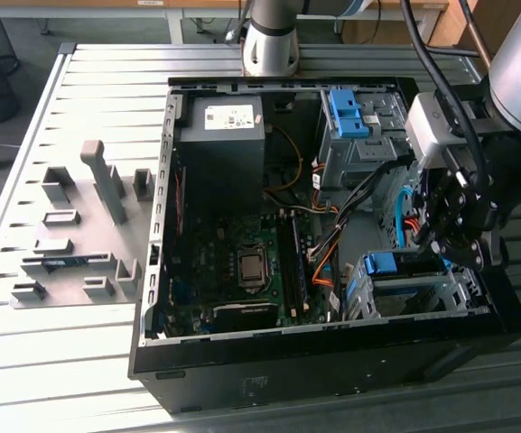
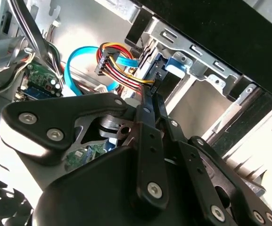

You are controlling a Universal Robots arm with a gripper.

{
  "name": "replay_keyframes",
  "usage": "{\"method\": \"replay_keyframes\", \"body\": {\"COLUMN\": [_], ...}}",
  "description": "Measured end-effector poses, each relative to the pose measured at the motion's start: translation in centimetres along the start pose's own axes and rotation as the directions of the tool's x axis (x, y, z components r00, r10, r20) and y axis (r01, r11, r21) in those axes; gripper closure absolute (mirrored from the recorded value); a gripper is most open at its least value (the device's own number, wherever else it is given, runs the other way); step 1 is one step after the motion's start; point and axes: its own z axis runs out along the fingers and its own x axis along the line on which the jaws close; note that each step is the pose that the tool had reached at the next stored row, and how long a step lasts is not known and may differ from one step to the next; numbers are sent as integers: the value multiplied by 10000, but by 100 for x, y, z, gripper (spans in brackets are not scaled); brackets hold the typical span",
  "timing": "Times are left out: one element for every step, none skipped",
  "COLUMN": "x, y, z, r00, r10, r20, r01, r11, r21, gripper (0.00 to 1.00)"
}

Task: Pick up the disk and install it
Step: 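Insert the first disk wire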

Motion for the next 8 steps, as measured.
{"method": "replay_keyframes", "body": {"x": [1,2,4,4,4,5,5,5], "y": [1,1,2,2,2,2,2,2], "z": [2,6,9,13,16,19,22,25], "r00": [9999,9997,9995,9992,9991,9991,9991,9991], "r10": [-116,-228,-323,-393,-423,-425,-426,-427], "r20": [4,11,13,15,15,15,14,14], "r01": [116,228,323,393,423,425,426,427], "r11": [9999,9997,9995,9992,9991,9991,9991,9991], "r21": [-6,-12,-17,-21,-22,-23,-21,-19], "gripper": [84,84,84,84,84,84,84,84]}}
